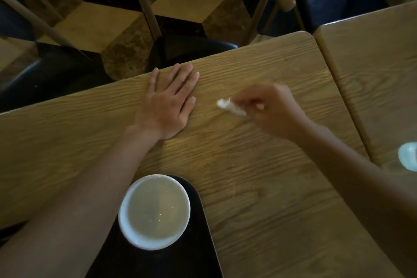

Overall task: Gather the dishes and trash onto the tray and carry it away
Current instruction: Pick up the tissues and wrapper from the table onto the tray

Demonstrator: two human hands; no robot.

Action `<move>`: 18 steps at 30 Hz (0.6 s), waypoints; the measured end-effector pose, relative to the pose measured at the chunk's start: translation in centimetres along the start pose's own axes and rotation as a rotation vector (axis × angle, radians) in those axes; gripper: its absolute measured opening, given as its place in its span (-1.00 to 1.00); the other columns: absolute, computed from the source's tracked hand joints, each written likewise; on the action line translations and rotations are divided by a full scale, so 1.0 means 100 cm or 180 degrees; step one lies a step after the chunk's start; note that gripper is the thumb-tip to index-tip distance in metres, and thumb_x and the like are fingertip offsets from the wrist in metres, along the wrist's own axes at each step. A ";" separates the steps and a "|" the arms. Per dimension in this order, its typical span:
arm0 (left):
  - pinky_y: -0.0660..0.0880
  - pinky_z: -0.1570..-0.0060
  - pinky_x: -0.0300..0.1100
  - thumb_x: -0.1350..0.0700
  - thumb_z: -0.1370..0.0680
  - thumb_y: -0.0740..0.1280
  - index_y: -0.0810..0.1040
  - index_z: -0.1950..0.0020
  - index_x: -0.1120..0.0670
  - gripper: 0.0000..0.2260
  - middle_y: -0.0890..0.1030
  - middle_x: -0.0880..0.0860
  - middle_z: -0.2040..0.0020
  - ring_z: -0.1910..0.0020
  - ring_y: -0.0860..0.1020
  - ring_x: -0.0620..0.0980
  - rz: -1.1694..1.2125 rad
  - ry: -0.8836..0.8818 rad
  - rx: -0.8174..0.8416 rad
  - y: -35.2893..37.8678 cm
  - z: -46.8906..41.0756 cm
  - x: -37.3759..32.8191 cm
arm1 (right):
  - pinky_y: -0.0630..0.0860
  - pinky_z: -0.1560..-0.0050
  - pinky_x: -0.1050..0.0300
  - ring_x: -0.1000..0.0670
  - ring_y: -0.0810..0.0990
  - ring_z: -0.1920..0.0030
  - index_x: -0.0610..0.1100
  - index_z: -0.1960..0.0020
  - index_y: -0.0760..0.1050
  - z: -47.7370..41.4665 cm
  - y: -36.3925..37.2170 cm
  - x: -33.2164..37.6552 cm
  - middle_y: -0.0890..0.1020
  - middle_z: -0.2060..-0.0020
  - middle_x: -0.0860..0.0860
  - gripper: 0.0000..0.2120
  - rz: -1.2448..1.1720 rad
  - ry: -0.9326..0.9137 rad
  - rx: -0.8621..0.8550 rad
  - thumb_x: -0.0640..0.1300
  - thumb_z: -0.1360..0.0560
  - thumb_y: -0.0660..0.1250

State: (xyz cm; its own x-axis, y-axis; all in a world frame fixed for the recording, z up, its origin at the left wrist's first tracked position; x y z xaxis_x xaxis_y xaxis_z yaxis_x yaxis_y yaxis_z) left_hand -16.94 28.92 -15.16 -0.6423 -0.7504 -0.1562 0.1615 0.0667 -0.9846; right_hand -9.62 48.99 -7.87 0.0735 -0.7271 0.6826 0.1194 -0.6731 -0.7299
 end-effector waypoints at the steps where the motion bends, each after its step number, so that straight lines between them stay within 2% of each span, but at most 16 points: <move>1: -0.11 -0.54 0.21 -0.11 -0.67 -0.04 0.03 -0.64 -0.01 -0.47 0.02 -0.03 -0.65 -0.62 -0.05 -0.03 0.0026 -0.0017 0.0009 0.000 0.000 0.000 | 0.62 0.00 0.07 0.08 0.67 0.06 -0.09 -0.08 0.70 -0.016 -0.003 -0.007 0.72 0.04 0.03 -0.82 0.0121 0.0027 -0.0098 -0.14 -0.52 0.39; 4: -0.11 -0.55 0.20 -0.12 -0.67 -0.04 0.04 -0.64 0.01 -0.47 0.02 -0.03 -0.65 -0.62 -0.06 -0.04 0.0036 -0.0065 0.0044 0.000 0.002 0.001 | 0.56 -0.16 0.06 0.03 0.65 -0.06 -0.09 -0.11 0.70 -0.041 0.012 -0.010 0.70 -0.07 0.00 -0.77 0.0560 -0.0038 0.0045 -0.27 -0.52 0.38; 6: -0.11 -0.55 0.19 -0.13 -0.68 -0.06 0.04 -0.64 0.00 -0.47 0.03 -0.03 -0.65 -0.62 -0.06 -0.04 0.0040 -0.0056 0.0101 -0.001 0.003 0.001 | 0.56 -0.10 0.12 0.03 0.65 -0.03 -0.12 -0.09 0.70 -0.032 0.025 0.002 0.70 -0.06 -0.02 -0.79 0.0631 -0.0301 0.0261 -0.29 -0.52 0.38; 9: -0.12 -0.55 0.15 -0.14 -0.67 -0.08 0.08 -0.63 -0.01 -0.46 0.06 -0.01 -0.65 -0.62 -0.04 -0.02 0.0221 -0.0083 0.0245 -0.008 0.006 0.000 | 0.63 0.04 0.10 0.05 0.68 0.06 -0.15 -0.03 0.72 0.017 0.044 0.018 0.72 0.01 -0.02 -0.79 0.0504 -0.0682 0.0621 -0.34 -0.47 0.38; 11: -0.12 -0.56 0.10 -0.12 -0.68 -0.06 0.11 -0.62 -0.03 -0.50 0.07 -0.02 -0.64 -0.62 -0.04 -0.03 0.0488 -0.0200 0.0363 -0.017 0.014 0.001 | 0.62 0.01 0.15 0.05 0.68 0.04 -0.17 -0.03 0.72 0.060 0.055 0.028 0.71 0.01 -0.04 -0.77 0.0289 -0.0784 0.0823 -0.38 -0.46 0.38; 15: -0.03 -0.56 0.03 -0.01 -0.69 0.10 0.23 -0.58 -0.03 -0.56 0.14 -0.05 -0.63 -0.61 0.02 -0.04 0.0950 -0.0600 0.0564 -0.038 0.054 0.008 | 0.58 -0.15 0.19 0.08 0.64 -0.12 -0.14 -0.12 0.68 0.137 0.072 0.043 0.68 -0.12 -0.02 -0.74 0.0071 -0.0768 0.1307 -0.37 -0.51 0.36; 18: 0.09 -0.50 0.01 0.03 -0.68 0.15 0.30 -0.56 -0.02 -0.58 0.25 -0.03 -0.59 -0.58 0.14 -0.03 0.1333 -0.1091 0.0514 -0.059 0.100 0.018 | 0.61 -0.06 0.16 0.11 0.65 -0.06 -0.13 -0.10 0.68 0.163 0.078 0.045 0.67 -0.08 0.03 -0.76 -0.0047 -0.0497 0.1409 -0.34 -0.53 0.35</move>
State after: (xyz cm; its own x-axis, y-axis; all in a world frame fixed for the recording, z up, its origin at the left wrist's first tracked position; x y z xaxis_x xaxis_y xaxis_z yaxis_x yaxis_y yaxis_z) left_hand -11.54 20.59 -8.90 -0.2230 -0.8539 -0.4702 0.4803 0.3235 -0.8153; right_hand 7.79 42.73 -9.89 0.2126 -0.6661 0.7149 0.5299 -0.5362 -0.6571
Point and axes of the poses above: each hand's wrist, its own z-axis away from the middle knuckle, its own y-axis out of the palm, x = y × z, the point moved 6 cm from there along -z, towards the middle knuckle
